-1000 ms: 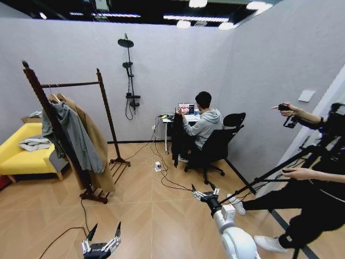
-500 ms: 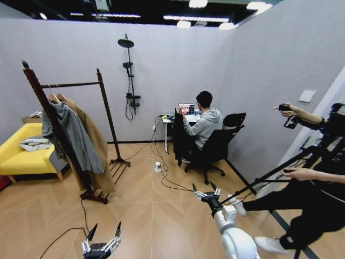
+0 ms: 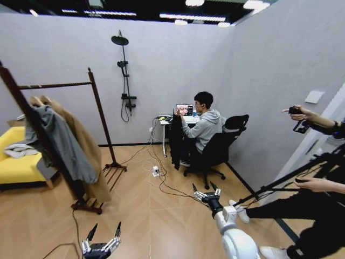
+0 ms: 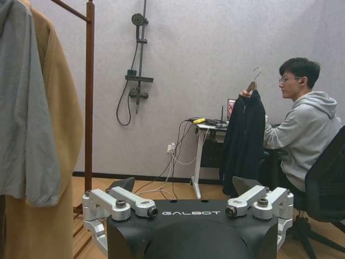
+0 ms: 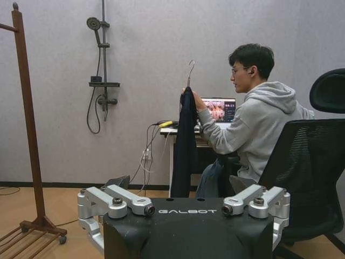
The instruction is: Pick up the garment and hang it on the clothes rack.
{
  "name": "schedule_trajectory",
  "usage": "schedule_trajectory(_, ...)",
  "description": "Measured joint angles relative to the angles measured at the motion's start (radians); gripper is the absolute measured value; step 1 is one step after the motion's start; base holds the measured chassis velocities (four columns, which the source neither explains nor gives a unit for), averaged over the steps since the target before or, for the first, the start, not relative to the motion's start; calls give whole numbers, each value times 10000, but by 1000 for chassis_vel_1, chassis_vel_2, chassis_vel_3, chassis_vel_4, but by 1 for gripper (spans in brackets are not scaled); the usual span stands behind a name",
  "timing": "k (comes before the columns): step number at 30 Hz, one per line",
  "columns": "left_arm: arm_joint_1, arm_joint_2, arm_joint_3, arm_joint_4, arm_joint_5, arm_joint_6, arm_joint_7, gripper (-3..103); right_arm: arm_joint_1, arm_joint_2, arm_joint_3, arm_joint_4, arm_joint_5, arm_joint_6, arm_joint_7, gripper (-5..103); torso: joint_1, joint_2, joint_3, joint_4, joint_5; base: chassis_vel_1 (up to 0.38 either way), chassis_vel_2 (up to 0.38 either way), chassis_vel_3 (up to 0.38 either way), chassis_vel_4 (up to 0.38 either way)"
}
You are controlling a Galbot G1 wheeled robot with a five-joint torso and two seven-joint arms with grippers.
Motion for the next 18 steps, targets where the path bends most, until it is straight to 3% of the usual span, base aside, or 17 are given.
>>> schedule_trajectory(18,0,0,0,0,0,0,0,100,74,42,63,-174,-12,28,-150,100,-7,3,-2,0,3,-172,172,175,-172)
